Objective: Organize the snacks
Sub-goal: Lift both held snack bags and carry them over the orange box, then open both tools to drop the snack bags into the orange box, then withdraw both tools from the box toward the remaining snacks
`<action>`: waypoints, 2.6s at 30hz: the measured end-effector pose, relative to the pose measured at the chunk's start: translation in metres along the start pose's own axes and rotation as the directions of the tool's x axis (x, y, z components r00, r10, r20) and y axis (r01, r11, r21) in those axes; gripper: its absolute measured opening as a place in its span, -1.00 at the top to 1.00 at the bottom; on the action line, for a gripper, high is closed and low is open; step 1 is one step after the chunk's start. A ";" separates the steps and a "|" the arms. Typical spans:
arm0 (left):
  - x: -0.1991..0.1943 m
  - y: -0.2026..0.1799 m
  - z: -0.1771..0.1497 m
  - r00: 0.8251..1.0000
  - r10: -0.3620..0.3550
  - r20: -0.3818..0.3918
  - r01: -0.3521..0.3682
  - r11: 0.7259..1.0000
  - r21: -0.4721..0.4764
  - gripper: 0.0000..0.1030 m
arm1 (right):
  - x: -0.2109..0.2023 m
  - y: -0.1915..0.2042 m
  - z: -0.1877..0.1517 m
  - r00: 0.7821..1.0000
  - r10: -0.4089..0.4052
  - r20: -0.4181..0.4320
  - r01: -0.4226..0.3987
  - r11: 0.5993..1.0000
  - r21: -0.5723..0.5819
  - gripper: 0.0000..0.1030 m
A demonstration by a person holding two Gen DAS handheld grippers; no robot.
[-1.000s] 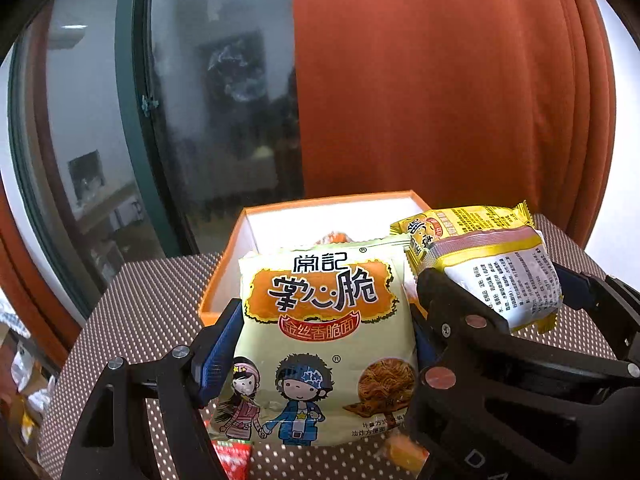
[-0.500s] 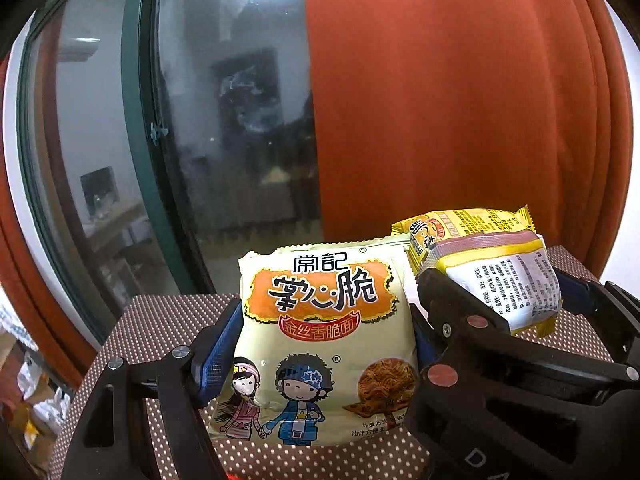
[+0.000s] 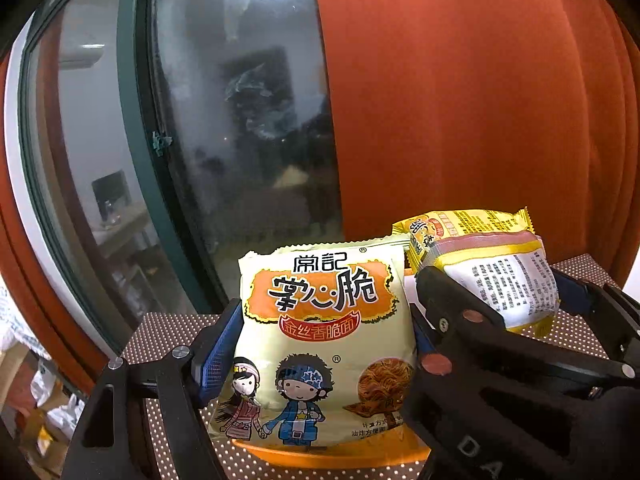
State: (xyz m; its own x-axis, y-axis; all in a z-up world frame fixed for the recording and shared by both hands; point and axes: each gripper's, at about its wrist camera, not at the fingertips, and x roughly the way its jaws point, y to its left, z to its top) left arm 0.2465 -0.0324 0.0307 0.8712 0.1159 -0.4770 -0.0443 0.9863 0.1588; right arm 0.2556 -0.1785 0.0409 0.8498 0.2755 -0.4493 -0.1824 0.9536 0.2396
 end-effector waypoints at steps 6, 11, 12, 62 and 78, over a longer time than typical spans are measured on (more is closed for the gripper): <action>0.017 -0.020 0.002 1.000 0.002 -0.030 -0.001 0.999 0.033 -0.53 | 0.023 -0.012 0.006 1.000 -0.006 -0.023 0.007 1.000 0.029 -0.57; 0.042 -0.032 0.000 0.997 -0.028 -0.072 0.032 0.998 0.050 -0.53 | 0.043 -0.023 0.005 0.999 -0.039 -0.036 0.041 0.998 0.038 -0.57; 0.048 -0.034 -0.001 0.996 -0.029 -0.082 0.033 0.998 0.050 -0.53 | 0.050 -0.023 0.006 0.998 -0.046 -0.046 0.048 0.998 0.037 -0.57; 0.060 -0.008 -0.060 0.950 -0.128 -0.284 0.134 0.991 0.005 -0.92 | 0.101 -0.009 -0.052 0.940 -0.133 -0.313 0.136 0.991 -0.013 -0.61; 0.023 -0.002 -0.064 0.953 -0.146 -0.265 0.145 0.989 -0.021 -0.95 | 0.069 -0.001 -0.055 0.929 -0.184 -0.321 0.170 0.983 -0.072 -0.66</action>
State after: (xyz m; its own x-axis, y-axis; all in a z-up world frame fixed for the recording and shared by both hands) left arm 0.2353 -0.0244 -0.0356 0.7071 -0.0022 -0.7072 0.0727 0.9949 0.0696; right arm 0.2871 -0.1538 -0.0373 0.6644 0.1193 -0.7378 -0.0703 0.9928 0.0971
